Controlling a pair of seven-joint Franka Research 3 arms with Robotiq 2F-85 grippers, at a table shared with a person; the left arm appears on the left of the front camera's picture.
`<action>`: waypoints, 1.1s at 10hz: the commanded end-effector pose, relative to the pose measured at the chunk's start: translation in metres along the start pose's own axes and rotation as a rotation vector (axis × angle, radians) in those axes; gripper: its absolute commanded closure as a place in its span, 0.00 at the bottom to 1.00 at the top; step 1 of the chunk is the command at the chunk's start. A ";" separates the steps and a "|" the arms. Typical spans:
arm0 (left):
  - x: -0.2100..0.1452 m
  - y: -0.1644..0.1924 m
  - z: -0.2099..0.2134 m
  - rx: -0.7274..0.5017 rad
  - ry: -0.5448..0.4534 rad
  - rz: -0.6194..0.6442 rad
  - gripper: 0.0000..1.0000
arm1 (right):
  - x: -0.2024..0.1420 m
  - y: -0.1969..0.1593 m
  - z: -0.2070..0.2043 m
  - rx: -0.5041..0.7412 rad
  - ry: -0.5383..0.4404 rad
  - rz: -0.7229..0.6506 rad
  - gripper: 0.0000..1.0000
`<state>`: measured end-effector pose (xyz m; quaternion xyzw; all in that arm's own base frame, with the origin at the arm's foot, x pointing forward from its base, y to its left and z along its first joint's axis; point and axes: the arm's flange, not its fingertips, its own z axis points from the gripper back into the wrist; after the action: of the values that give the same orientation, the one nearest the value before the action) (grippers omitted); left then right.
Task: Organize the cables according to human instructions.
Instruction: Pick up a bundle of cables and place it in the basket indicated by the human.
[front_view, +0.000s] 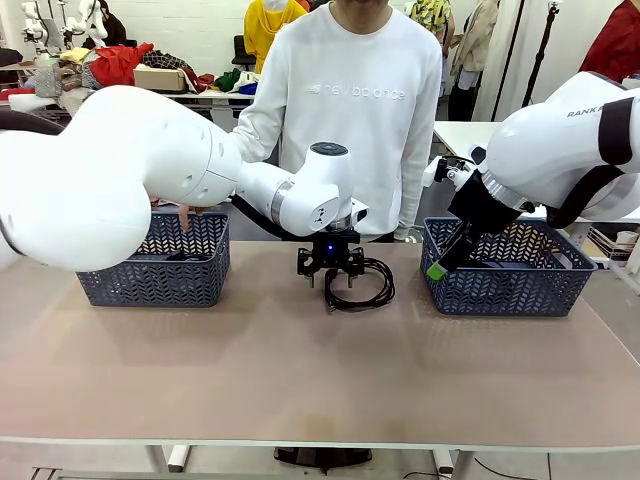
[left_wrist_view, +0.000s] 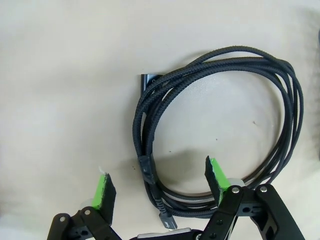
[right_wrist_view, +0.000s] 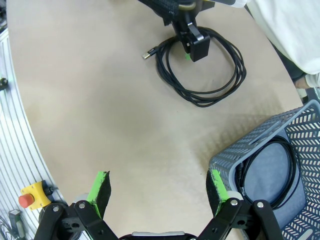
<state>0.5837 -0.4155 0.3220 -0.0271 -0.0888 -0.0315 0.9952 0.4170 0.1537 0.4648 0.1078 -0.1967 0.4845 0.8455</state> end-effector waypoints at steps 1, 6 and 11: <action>0.002 0.000 -0.002 -0.021 -0.017 0.022 0.09 | 0.001 0.001 0.000 -0.004 -0.002 0.000 0.00; 0.002 0.005 -0.002 -0.015 -0.016 0.034 0.58 | 0.001 0.001 0.000 -0.004 -0.002 0.000 0.00; 0.003 0.006 0.000 -0.012 -0.025 0.033 1.00 | 0.001 0.001 0.000 -0.004 -0.002 0.000 0.00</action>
<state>0.5871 -0.4131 0.3214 -0.0287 -0.0913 -0.0287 0.9950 0.4170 0.1537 0.4648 0.1078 -0.1967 0.4845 0.8455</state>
